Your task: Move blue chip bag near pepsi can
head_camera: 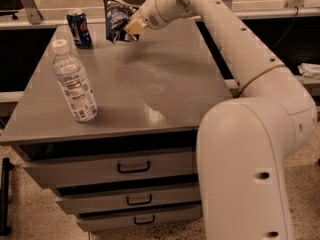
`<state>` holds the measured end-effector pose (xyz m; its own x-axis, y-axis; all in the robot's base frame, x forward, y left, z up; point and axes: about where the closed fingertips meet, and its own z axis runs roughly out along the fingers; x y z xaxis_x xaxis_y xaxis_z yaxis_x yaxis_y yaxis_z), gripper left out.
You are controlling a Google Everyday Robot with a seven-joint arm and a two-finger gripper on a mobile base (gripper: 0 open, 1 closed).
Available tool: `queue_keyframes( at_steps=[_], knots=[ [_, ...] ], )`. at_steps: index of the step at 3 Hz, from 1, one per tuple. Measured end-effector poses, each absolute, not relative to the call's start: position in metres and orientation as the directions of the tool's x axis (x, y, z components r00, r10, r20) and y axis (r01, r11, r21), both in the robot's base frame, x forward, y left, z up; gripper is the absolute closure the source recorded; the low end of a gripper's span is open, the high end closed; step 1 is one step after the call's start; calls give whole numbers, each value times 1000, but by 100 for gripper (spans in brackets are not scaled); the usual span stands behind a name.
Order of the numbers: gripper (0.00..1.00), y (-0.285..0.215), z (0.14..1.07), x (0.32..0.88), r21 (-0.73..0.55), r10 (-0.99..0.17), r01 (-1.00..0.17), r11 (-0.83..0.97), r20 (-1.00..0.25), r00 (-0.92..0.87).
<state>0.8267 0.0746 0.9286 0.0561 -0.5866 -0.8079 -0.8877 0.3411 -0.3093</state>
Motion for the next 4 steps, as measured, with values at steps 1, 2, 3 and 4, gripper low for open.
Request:
queue_keyframes(
  at_steps=[1, 2, 3, 4],
  knots=[
    [100, 88, 921, 842, -292, -581, -885, 363, -813, 30],
    [100, 103, 911, 852, -267, -577, -890, 370, -817, 6],
    [73, 122, 898, 851, -217, -579, -908, 359, -815, -34],
    [51, 133, 892, 847, -196, -583, -918, 345, -811, -47]
  ],
)
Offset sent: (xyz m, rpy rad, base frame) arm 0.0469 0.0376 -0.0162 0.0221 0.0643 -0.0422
